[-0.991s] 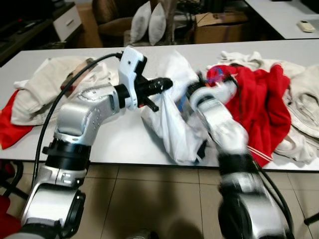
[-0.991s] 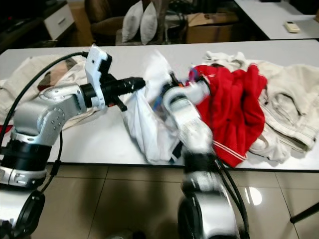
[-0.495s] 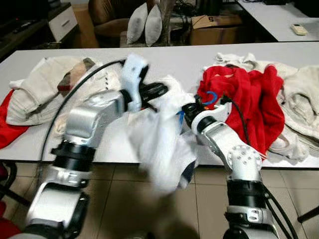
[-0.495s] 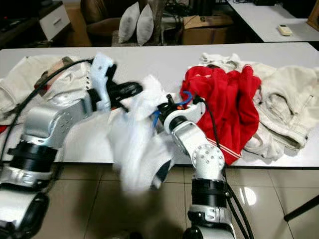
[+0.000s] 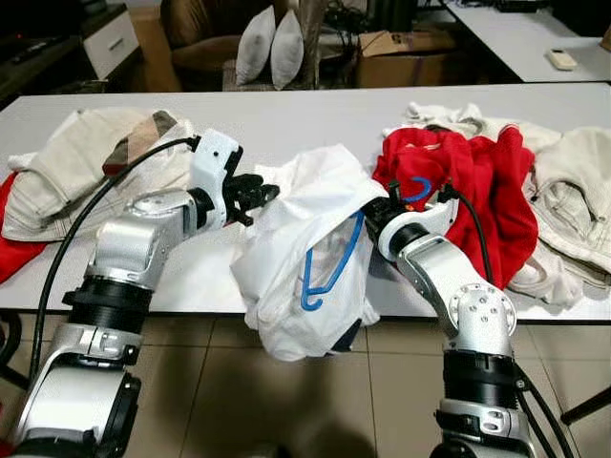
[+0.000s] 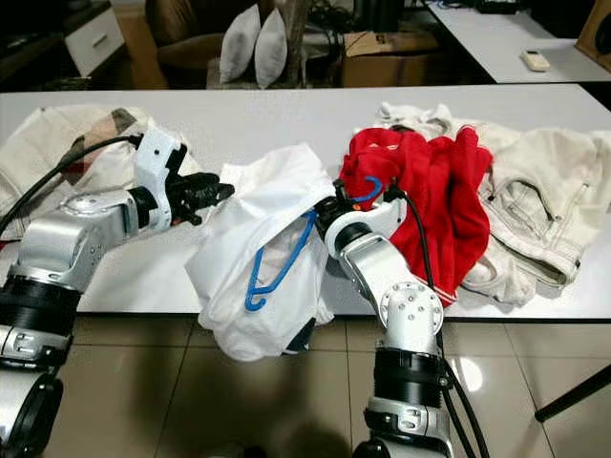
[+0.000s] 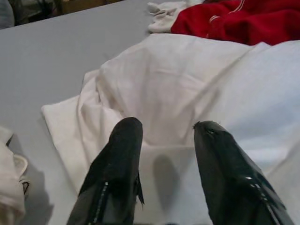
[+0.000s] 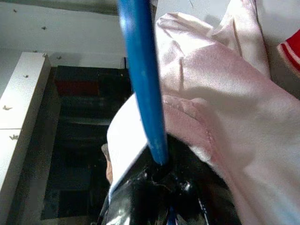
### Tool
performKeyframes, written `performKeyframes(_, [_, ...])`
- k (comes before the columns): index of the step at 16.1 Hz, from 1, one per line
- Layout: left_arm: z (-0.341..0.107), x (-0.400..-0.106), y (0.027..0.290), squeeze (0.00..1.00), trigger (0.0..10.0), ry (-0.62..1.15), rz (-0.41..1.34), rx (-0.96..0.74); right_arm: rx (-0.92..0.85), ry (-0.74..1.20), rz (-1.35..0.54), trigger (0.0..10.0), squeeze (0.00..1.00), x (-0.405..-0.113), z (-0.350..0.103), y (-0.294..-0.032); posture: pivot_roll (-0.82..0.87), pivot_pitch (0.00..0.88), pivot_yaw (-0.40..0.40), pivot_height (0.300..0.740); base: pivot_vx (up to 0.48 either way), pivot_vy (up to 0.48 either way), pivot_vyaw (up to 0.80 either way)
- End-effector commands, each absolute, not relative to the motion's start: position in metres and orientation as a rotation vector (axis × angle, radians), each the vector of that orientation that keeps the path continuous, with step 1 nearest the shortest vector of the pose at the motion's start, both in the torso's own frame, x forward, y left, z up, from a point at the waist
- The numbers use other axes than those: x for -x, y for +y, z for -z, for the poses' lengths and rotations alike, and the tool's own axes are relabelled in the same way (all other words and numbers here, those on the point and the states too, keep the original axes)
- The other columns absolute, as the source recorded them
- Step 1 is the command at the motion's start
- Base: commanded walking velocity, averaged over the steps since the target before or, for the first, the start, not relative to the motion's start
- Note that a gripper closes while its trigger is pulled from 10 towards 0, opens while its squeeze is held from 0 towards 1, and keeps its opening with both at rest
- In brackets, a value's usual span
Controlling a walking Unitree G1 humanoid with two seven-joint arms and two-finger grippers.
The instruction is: Hang hanger
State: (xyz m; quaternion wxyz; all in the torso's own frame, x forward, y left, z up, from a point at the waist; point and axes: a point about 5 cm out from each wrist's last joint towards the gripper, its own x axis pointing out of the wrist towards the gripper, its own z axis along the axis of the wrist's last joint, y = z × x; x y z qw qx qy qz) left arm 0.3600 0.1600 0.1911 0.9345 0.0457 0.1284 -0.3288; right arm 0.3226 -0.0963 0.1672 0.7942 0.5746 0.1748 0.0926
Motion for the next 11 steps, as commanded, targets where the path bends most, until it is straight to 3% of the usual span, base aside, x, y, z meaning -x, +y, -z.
performKeyframes(1, [-0.1923,-0.3600,0.1639,1.00,10.0,0.255,0.660,-0.100,-1.289,0.392,-0.231,10.0,0.00,-0.3174,-0.1684,-0.0821,-0.04,0.000,0.064,0.740,0.000,0.000,0.00])
performKeyframes(11, [-0.1923,-0.3600,0.1639,1.00,10.0,0.255,0.660,-0.100,-1.289,0.392,-0.231,10.0,0.00,-0.3174,-0.1684,-0.0821,-0.04,0.000,0.064,0.740,0.000,0.000,0.00])
